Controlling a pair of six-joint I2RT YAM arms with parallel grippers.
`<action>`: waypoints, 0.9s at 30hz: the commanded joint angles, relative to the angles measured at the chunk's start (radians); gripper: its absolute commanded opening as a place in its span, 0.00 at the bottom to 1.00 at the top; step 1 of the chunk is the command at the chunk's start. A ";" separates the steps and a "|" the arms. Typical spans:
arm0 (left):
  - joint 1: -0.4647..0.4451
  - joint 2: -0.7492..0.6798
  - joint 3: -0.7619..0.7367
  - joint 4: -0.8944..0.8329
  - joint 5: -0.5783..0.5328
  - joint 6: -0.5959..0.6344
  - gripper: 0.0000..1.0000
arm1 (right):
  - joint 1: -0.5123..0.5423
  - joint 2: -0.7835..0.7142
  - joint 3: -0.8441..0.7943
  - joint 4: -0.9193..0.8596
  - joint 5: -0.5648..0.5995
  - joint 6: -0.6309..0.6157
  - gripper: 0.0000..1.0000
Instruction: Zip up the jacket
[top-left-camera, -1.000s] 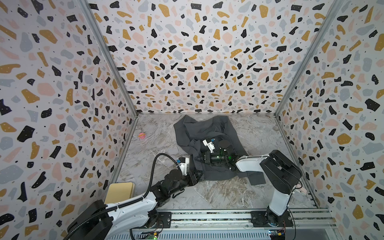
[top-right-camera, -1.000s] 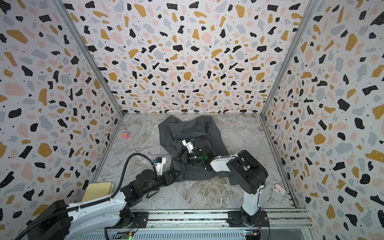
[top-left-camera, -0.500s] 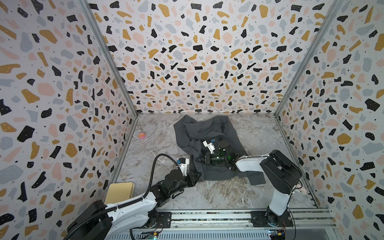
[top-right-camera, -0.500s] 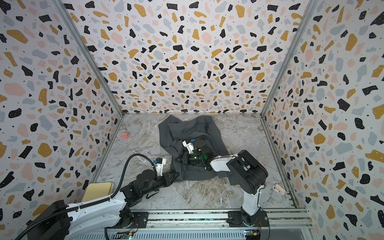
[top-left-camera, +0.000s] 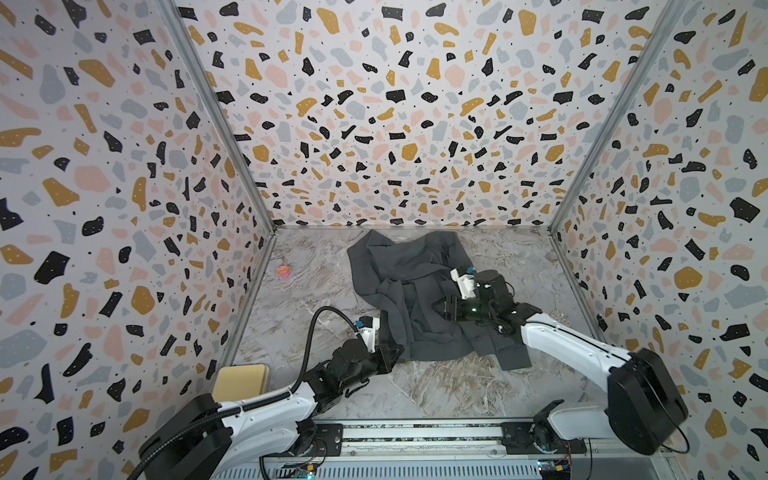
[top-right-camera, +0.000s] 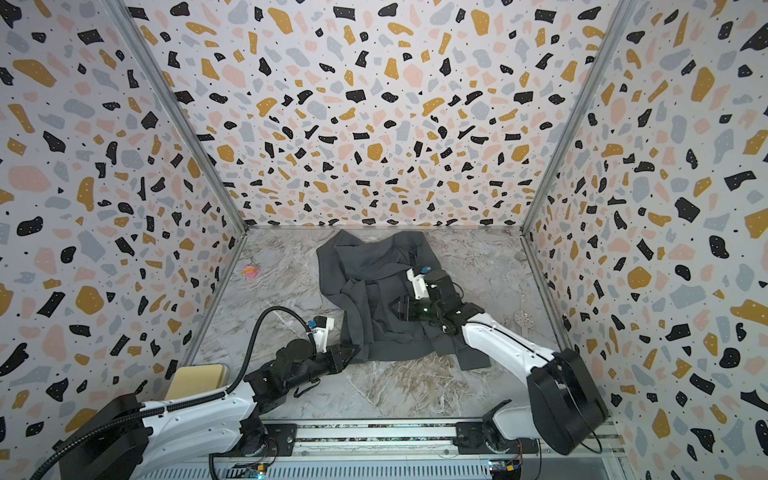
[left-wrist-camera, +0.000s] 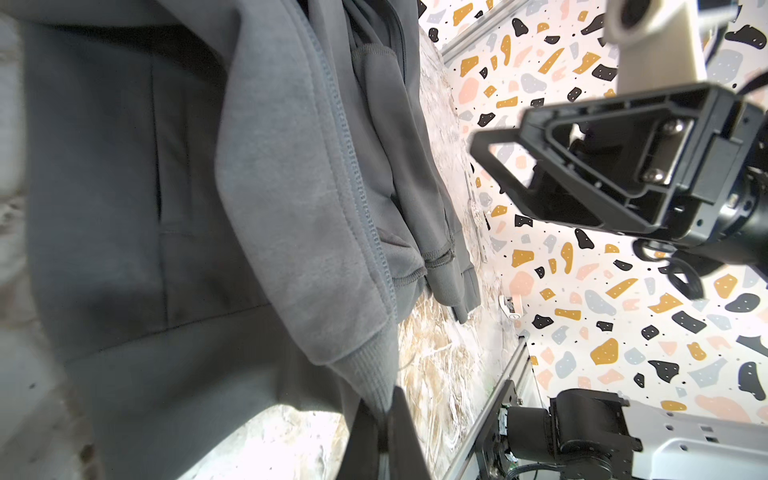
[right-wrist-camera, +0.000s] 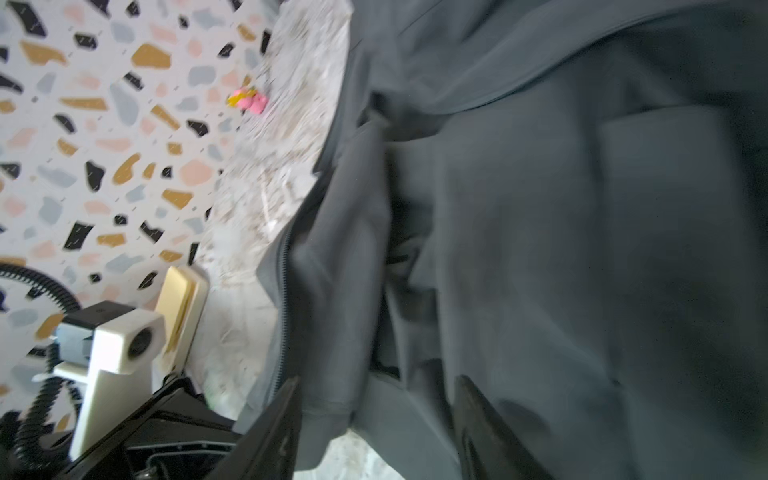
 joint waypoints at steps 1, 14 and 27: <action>0.000 0.003 -0.008 0.063 -0.041 0.027 0.00 | -0.106 -0.066 -0.084 -0.222 0.108 -0.090 0.65; 0.009 -0.049 -0.025 -0.011 -0.069 0.038 0.00 | -0.339 0.033 -0.190 -0.117 -0.096 -0.174 0.65; 0.011 -0.033 -0.014 -0.029 -0.084 0.053 0.00 | -0.285 0.053 -0.179 -0.121 -0.160 -0.171 0.07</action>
